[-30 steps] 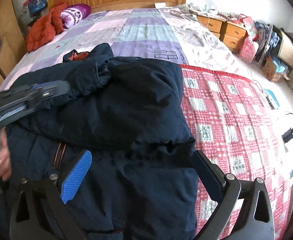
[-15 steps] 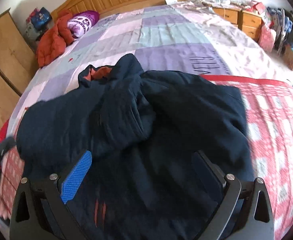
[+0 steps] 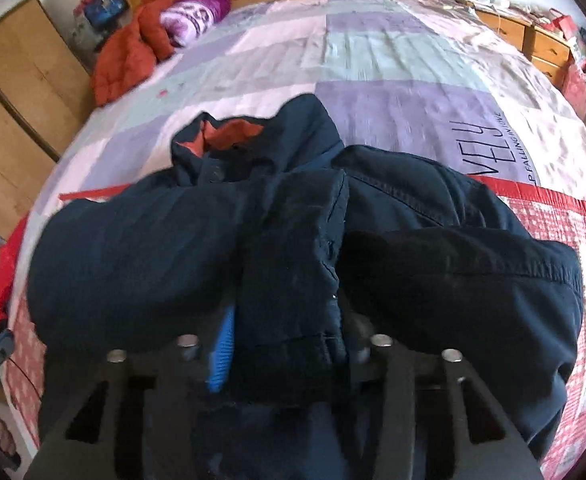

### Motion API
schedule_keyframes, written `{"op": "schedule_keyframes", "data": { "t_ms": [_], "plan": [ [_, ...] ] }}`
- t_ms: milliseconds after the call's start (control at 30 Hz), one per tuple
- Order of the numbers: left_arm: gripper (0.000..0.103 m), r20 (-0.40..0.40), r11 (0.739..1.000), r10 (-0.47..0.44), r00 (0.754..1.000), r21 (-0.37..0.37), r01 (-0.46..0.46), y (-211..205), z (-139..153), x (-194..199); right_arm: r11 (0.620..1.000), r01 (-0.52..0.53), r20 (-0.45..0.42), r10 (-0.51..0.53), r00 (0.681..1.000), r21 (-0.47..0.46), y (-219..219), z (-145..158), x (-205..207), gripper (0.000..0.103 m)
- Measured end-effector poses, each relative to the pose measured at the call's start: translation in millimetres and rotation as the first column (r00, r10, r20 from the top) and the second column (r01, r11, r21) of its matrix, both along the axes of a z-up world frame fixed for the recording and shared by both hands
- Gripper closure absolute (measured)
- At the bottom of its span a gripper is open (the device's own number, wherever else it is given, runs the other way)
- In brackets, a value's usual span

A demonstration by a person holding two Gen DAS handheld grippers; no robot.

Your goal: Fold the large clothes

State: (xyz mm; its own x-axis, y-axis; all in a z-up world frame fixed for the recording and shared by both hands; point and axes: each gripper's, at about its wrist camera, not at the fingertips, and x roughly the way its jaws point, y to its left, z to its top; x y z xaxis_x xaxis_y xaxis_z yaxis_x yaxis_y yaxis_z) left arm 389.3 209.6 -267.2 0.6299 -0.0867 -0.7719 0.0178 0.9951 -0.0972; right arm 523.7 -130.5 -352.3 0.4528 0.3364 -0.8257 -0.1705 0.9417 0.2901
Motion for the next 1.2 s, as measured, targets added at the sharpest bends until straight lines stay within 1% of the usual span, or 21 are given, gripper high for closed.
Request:
{"op": "schedule_keyframes", "data": {
  "t_ms": [33, 100, 167, 233, 333, 367, 433, 533, 567, 667, 700, 733, 833, 900, 967, 1000, 1033, 1067, 1133, 1167, 1200],
  "plan": [
    [0.088, 0.001, 1.000, -0.001, 1.000, 0.000, 0.001, 0.0, 0.1, 0.7, 1.000, 0.005, 0.007, -0.005, 1.000, 0.006, -1.0, 0.8, -3.8, 0.071],
    [0.088, 0.005, 1.000, -0.001, 1.000, 0.003, 0.001, -1.6, 0.6, 3.5, 1.000, 0.013, 0.034, -0.013, 0.999, 0.017, -2.7, 6.6, -14.9, 0.077],
    [0.088, 0.007, 1.000, 0.003, 1.000, 0.001, -0.003, -1.7, 1.6, 7.6, 0.999, 0.044, 0.067, -0.046, 0.997, 0.027, -8.2, 17.0, -27.7, 0.080],
    [0.088, 0.009, 1.000, 0.012, 1.000, 0.001, -0.012, -0.1, 1.7, 12.1, 0.993, 0.109, 0.120, -0.114, 0.986, 0.049, -22.7, 34.8, -48.0, 0.084],
    [0.088, 0.004, 0.999, 0.032, 0.999, -0.008, -0.032, 2.9, -1.6, 19.9, 0.981, 0.190, 0.179, -0.194, 0.965, 0.038, -46.4, 49.2, -79.8, 0.085],
    [0.088, -0.003, 0.999, 0.041, 0.999, -0.009, -0.041, 3.7, -4.2, 23.0, 0.979, 0.204, 0.167, -0.205, 0.965, 0.020, -51.3, 45.1, -86.0, 0.085],
    [0.088, -0.019, 0.999, 0.050, 0.999, -0.018, -0.051, 4.4, -10.6, 31.0, 0.976, 0.213, 0.088, -0.209, 0.974, -0.035, -57.6, 21.5, -91.7, 0.085],
    [0.088, -0.036, 0.999, 0.042, 0.998, -0.007, -0.043, 0.1, -20.3, 46.3, 0.982, 0.180, 0.035, -0.178, 0.983, -0.064, -53.4, 4.8, -93.1, 0.085],
    [0.088, -0.040, 0.999, 0.038, 0.999, -0.003, -0.038, -2.3, -23.7, 52.5, 0.981, 0.181, 0.037, -0.179, 0.983, -0.062, -51.4, 4.2, -93.3, 0.085],
    [0.088, -0.052, 0.999, 0.040, 0.998, -0.001, -0.040, -7.4, -32.5, 71.0, 0.982, 0.189, 0.040, -0.188, 0.981, -0.015, -49.9, 8.5, -95.0, 0.085],
    [0.088, -0.055, 0.999, 0.044, 0.998, -0.002, -0.044, -8.2, -35.3, 76.7, 0.983, 0.186, 0.045, -0.185, 0.982, -0.013, -49.5, 9.6, -96.1, 0.085],
    [0.088, -0.063, 0.999, 0.046, 0.997, -0.003, -0.047, -8.6, -39.7, 83.4, 0.983, 0.183, 0.055, -0.181, 0.982, -0.035, -47.4, 11.7, -99.5, 0.085],
    [0.087, -0.111, 0.999, 0.045, 0.993, 0.028, -0.042, -12.1, -60.4, 101.5, 0.980, 0.195, 0.033, -0.193, 0.981, -0.044, -49.2, 3.7, -107.4, 0.085],
    [0.087, -0.152, 0.998, 0.031, 0.988, 0.051, -0.024, -16.9, -75.4, 109.1, 0.981, 0.191, 0.014, -0.190, 0.982, -0.030, -53.0, -1.9, -110.7, 0.084],
    [0.087, -0.155, 0.998, 0.028, 0.987, 0.067, -0.017, -20.0, -72.9, 109.5, 0.979, 0.192, 0.037, -0.190, 0.981, -0.063, -54.7, 4.8, -116.7, 0.076],
    [0.087, -0.139, 0.999, 0.027, 0.990, 0.046, -0.021, -18.4, -65.3, 107.2, 0.974, 0.203, 0.054, -0.199, 0.979, -0.096, -55.0, 10.2, -119.7, 0.066],
    [0.087, -0.113, 1.000, 0.023, 0.993, 0.015, -0.021, -16.3, -56.8, 103.9, 0.962, 0.229, 0.105, -0.215, 0.971, -0.149, -54.4, 21.1, -125.1, 0.062],
    [0.087, -0.074, 1.000, 0.016, 0.997, -0.014, -0.017, -14.5, -44.5, 99.3, 0.947, 0.256, 0.171, -0.224, 0.960, -0.196, -53.1, 34.0, -132.4, 0.059],
    [0.078, -0.030, 1.000, 0.000, 1.000, -0.031, -0.001, -14.7, -30.4, 95.7, 0.924, 0.292, 0.278, -0.220, 0.935, -0.248, -48.0, 56.2, -144.8, 0.053],
    [0.073, -0.013, 1.000, -0.006, 1.000, -0.028, 0.006, -16.0, -24.5, 97.4, 0.919, 0.302, 0.313, -0.217, 0.925, -0.254, -44.3, 64.7, -147.4, 0.050],
    [0.072, -0.010, 1.000, -0.007, 1.000, -0.026, 0.007, -16.3, -22.2, 100.4, 0.926, 0.292, 0.339, -0.202, 0.919, -0.240, -39.0, 72.2, -146.8, 0.043]
  ]
}}
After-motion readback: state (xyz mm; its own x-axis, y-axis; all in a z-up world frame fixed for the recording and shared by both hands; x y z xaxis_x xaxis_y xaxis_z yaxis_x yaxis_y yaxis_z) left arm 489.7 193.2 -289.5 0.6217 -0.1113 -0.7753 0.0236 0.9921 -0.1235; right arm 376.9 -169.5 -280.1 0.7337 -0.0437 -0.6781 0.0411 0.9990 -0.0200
